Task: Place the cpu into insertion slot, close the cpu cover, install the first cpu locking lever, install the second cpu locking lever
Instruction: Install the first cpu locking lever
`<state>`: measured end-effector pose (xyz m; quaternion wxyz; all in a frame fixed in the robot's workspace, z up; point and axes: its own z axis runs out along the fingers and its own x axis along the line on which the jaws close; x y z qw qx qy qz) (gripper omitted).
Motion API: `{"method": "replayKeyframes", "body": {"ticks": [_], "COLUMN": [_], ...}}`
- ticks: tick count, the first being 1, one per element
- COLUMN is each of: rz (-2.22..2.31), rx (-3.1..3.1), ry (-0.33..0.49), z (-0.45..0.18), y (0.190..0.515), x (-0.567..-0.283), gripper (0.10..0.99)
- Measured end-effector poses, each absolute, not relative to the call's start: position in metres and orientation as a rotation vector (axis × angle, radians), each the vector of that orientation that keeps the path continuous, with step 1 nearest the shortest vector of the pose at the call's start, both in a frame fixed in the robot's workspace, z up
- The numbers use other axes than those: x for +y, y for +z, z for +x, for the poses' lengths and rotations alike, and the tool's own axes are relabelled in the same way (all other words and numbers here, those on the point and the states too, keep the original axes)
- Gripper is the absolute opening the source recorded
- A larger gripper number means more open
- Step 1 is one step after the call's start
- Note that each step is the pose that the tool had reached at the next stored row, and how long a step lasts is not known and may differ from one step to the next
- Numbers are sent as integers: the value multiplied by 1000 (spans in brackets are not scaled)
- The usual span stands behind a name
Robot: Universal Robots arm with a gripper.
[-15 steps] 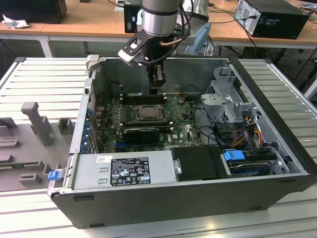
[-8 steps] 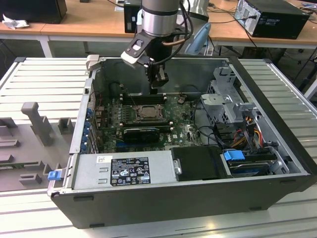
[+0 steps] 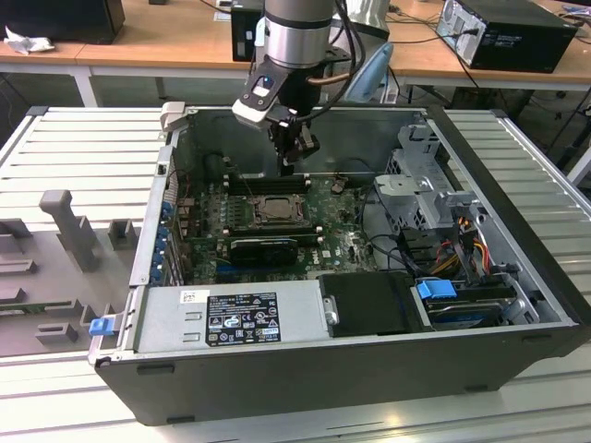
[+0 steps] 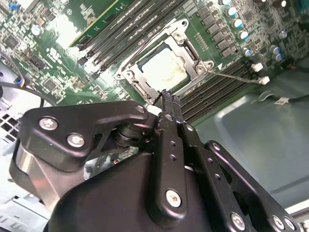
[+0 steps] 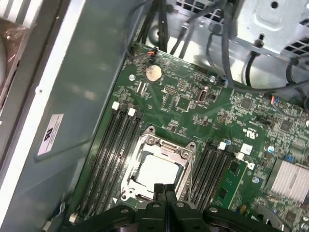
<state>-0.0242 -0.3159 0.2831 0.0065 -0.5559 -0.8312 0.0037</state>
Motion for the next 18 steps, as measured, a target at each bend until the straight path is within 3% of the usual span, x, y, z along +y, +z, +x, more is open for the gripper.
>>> {"method": "replayKeyframes", "body": {"ticks": [18], "rz": [-1424], "rx": [-2787], "ry": [14], "z": [-24], "y": [283], "x": [-316], "gripper": [106]}}
